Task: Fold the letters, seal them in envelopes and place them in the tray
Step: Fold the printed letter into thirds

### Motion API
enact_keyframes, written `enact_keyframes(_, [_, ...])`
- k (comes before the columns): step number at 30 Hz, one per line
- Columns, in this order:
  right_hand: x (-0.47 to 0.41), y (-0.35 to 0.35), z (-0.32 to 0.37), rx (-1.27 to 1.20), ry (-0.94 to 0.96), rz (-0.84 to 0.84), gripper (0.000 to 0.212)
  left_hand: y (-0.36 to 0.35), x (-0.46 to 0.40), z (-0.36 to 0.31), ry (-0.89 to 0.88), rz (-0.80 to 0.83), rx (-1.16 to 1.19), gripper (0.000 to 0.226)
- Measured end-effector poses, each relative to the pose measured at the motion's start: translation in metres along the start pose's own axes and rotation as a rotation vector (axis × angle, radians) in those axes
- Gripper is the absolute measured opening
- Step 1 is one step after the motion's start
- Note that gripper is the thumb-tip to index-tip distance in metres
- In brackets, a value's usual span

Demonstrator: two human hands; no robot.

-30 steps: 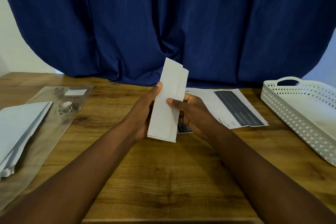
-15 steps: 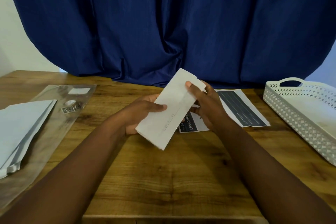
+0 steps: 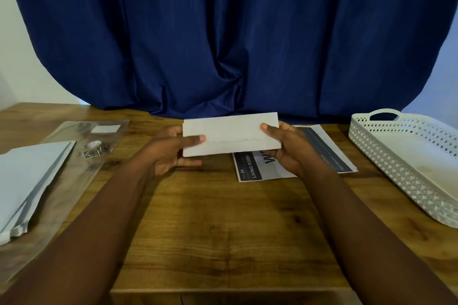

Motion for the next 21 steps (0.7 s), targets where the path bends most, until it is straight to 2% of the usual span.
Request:
enact_keyframes(4, [0.009,-0.014,-0.009,0.191,-0.163,0.225,0.047,0.018,-0.005,-0.005,-0.111,-0.17,0.112,0.033])
enact_keyframes(6, [0.016,-0.02,-0.011,0.227,-0.212,0.372,0.051,0.018,-0.004,-0.003,-0.12,-0.173,0.095,0.029])
enact_keyframes(8, [0.022,-0.021,-0.01,0.266,-0.225,0.44,0.046,0.014,-0.002,-0.002,-0.12,-0.133,0.028,0.03])
enact_keyframes(11, [0.025,-0.024,-0.014,0.475,-0.213,0.422,0.061,-0.002,0.0,0.002,-0.104,-0.06,-0.135,0.037])
enact_keyframes(14, [0.024,-0.03,-0.031,0.621,-0.264,0.369,0.066,-0.02,0.001,0.01,-0.085,-0.001,-0.179,0.044])
enact_keyframes(17, [0.022,-0.037,-0.04,0.689,-0.264,0.404,0.048,-0.027,0.0,0.013,-0.104,0.009,-0.179,0.045])
enact_keyframes(21, [0.015,-0.036,-0.036,0.689,-0.16,0.303,0.034,-0.016,-0.005,0.012,-0.136,-0.06,-0.101,0.034])
Point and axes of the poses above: each hand's wrist, its own x-axis away from the middle knuckle, its own y-axis out of the back of the hand, z = x × y, the point moved 7 cm from there along -x, towards the middle knuckle
